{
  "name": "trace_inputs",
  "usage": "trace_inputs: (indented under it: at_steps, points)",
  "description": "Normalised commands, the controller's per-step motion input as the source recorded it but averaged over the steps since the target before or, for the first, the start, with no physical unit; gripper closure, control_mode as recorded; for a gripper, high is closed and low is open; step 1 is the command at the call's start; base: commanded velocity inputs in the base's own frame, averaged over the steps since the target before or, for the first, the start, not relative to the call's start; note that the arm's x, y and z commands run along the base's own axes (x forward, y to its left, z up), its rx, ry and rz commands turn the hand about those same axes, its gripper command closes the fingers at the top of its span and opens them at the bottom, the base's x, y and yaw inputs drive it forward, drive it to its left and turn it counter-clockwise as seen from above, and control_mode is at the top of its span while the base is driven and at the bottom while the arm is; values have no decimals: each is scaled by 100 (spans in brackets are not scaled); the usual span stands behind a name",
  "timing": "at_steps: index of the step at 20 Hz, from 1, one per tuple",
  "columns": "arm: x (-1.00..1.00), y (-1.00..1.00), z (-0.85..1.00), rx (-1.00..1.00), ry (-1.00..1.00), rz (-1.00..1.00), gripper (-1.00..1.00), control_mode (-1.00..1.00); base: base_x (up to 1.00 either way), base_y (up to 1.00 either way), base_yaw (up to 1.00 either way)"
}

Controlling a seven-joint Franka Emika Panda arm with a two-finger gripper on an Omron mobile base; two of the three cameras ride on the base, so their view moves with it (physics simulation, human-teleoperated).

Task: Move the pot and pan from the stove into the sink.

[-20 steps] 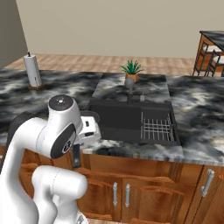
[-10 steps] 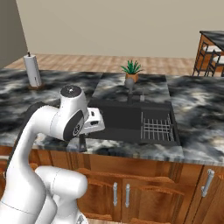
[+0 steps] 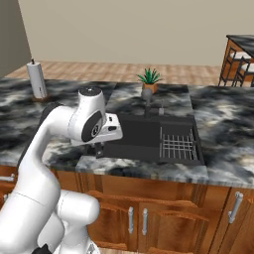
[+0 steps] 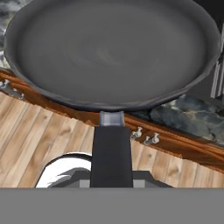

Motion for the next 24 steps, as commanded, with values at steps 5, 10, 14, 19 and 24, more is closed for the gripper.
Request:
trace_inputs:
  at_steps: [5,10,14,19,24]
  points:
    - [19,1,-42,-1,5,0,100,-100,0,0,0]
    - [25,0,-33,0,3,0,100,-100,0,0,0]
    - [45,0,-19,0,0,0,100,-100,0,0,0]
    - [52,0,-15,0,0,-1,100,-100,0,0,0]
    - [58,0,-12,0,0,-6,100,-100,0,0,0]
